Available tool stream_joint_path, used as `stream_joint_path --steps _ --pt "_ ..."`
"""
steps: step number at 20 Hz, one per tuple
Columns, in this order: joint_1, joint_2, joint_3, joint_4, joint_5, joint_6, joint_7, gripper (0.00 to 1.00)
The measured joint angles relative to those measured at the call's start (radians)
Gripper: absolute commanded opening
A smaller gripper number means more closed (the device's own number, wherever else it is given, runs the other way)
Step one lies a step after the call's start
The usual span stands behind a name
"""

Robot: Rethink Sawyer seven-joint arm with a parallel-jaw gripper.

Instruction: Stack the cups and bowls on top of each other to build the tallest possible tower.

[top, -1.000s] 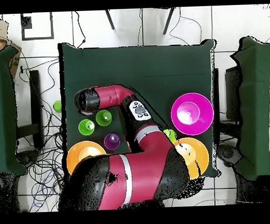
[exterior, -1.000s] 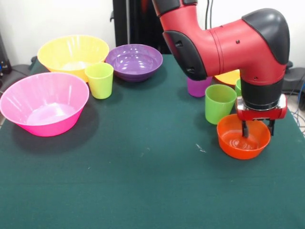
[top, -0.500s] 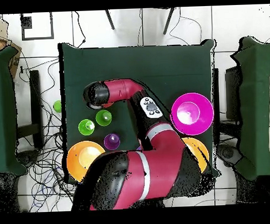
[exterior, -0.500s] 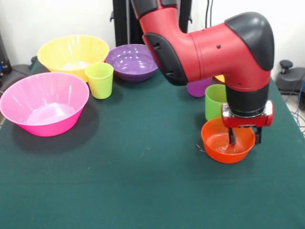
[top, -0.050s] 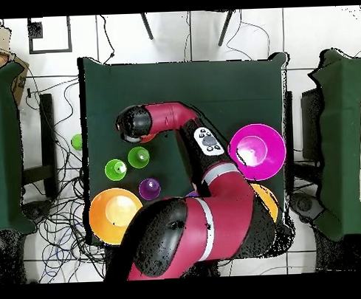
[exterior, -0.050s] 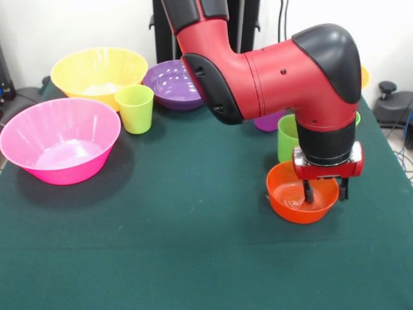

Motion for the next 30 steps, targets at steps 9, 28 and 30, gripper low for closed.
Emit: stream_joint_path --steps 9,28,30 --pt "-0.012 0.006 0.039 0.0 -0.037 0.0 -0.001 1.0" --pt "-0.101 -0.029 0.091 0.003 -0.106 0.101 -0.122 1.0" --pt "-0.101 -0.048 0.091 0.004 -0.109 0.12 -0.127 1.0"
